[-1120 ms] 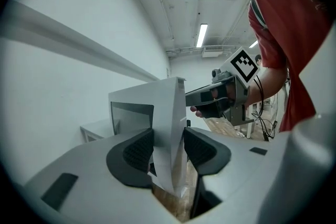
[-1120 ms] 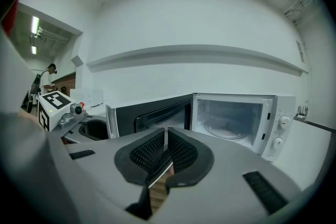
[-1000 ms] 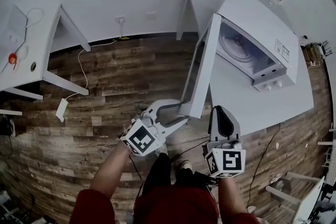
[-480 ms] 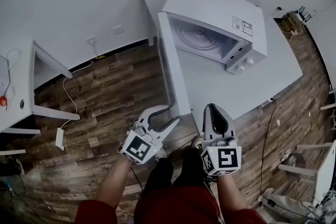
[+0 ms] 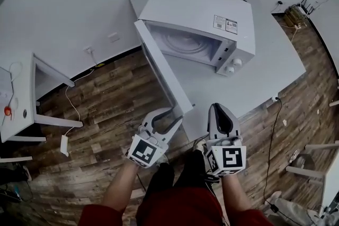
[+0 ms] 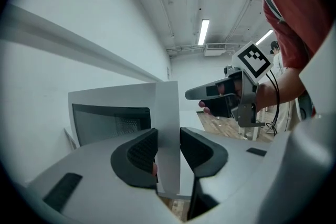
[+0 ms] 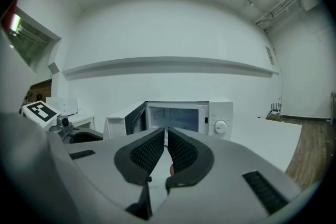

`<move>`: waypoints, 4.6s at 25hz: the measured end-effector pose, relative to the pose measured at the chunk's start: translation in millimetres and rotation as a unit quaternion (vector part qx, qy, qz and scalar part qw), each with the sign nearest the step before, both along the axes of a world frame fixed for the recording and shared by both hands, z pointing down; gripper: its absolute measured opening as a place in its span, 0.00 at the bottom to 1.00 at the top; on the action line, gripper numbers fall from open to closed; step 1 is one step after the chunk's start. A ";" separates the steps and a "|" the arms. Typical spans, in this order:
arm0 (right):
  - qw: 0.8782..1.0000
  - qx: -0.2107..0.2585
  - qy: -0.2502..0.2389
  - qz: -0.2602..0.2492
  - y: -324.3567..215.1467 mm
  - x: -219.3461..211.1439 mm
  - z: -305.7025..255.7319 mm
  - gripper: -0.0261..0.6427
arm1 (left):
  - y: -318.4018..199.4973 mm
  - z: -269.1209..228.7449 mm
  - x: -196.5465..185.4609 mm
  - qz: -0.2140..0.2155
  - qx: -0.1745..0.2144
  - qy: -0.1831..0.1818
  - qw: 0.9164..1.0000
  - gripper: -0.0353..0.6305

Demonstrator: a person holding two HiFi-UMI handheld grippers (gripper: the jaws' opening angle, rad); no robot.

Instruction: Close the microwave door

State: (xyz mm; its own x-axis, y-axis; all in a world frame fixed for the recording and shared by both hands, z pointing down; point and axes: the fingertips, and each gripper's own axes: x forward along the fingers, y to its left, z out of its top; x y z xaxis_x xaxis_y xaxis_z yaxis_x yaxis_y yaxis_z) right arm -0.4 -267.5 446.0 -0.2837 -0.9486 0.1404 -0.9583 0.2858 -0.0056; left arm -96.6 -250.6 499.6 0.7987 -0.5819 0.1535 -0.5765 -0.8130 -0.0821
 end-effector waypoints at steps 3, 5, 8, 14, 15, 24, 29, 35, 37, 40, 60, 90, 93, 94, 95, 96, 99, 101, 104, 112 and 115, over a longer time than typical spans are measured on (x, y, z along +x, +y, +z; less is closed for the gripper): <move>1.000 -0.002 0.001 0.000 -9.3 18.1 0.5 0.10 | -8.1 -1.9 17.8 -0.005 0.002 0.002 1.000 0.27; 1.000 -0.002 0.002 -0.002 -15.8 28.3 1.8 0.10 | -14.2 -2.3 28.8 -0.011 0.001 0.003 1.000 0.27; 1.000 -0.003 0.003 -0.004 -24.6 41.7 2.9 0.10 | -23.8 -2.7 43.6 -0.020 0.000 0.009 1.000 0.27; 1.000 -0.005 0.001 -0.004 -38.3 67.8 1.3 0.10 | -41.0 -4.0 69.2 -0.037 -0.003 0.013 0.999 0.26; 1.000 -0.005 0.000 -0.003 -40.6 71.5 1.0 0.10 | -43.8 -4.4 72.6 -0.041 -0.003 0.015 0.999 0.26; 1.000 -0.008 -0.006 -0.001 -58.3 102.5 4.3 0.10 | -69.2 -4.5 100.5 -0.062 -0.007 0.024 0.998 0.26; 1.000 -0.007 -0.009 0.001 -69.2 122.4 4.0 0.10 | -83.9 -6.8 115.6 -0.078 -0.004 0.029 0.997 0.26; 1.000 -0.001 -0.016 -0.001 -85.3 140.4 5.0 0.10 | -104.6 -7.6 132.9 -0.098 -0.004 0.037 0.994 0.25; 1.000 0.000 -0.018 -0.005 -90.7 144.2 5.4 0.10 | -111.3 -6.4 137.8 -0.105 -0.005 0.037 0.994 0.25; 1.000 -0.003 -0.021 -0.005 -98.6 150.9 5.9 0.10 | -121.9 -8.0 144.6 -0.118 -0.006 0.042 0.992 0.25; 0.999 -0.008 -0.038 -0.005 -131.7 185.0 17.2 0.10 | -174.5 -9.3 173.8 -0.157 -0.007 0.049 0.986 0.25; 0.999 -0.003 -0.032 0.004 -116.4 187.2 7.9 0.10 | -193.1 -3.3 179.8 -0.187 -0.023 0.040 0.981 0.25; 0.999 0.002 -0.032 0.009 -111.1 188.3 2.7 0.10 | -187.8 -3.8 179.2 -0.187 -0.024 0.032 0.982 0.25; 0.999 0.004 -0.033 0.009 -109.2 187.6 1.1 0.10 | -185.1 -4.9 178.1 -0.187 -0.024 0.029 0.982 0.25; 0.999 0.006 -0.033 0.008 -107.6 186.4 -0.5 0.10 | -182.1 -7.5 176.4 -0.188 -0.023 0.029 0.981 0.25; 0.999 0.008 -0.033 0.008 -106.1 184.8 -2.2 0.10 | -178.9 -11.7 174.2 -0.188 -0.020 0.031 0.981 0.25; 0.999 0.015 -0.035 0.007 -101.1 178.1 -7.1 0.10 | -167.1 -24.8 168.6 -0.183 -0.003 0.034 0.983 0.25; 0.999 0.019 -0.035 0.006 -96.9 171.4 -11.5 0.10 | -157.9 -31.6 163.4 -0.179 0.004 0.033 0.983 0.25; 0.999 0.030 -0.036 0.002 -90.8 159.0 -22.4 0.10 | -143.1 -47.8 149.0 -0.185 0.014 0.041 0.982 0.25; 0.998 0.061 -0.032 -0.002 -74.2 120.2 -57.1 0.10 | -111.0 -94.8 100.7 -0.216 0.048 0.044 0.974 0.25; 0.997 0.070 -0.038 -0.008 -69.2 101.0 -70.5 0.10 | -102.9 -103.0 78.6 -0.225 0.052 0.047 0.972 0.25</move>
State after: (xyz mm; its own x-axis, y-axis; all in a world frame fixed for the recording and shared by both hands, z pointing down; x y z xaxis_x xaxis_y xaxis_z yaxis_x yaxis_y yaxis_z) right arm 100.6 -336.7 375.5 -0.3045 -0.9524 -0.0162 -0.9517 0.3049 -0.0357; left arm -18.0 -353.5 396.6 0.4672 -0.8840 0.0141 -0.8808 -0.4667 -0.0800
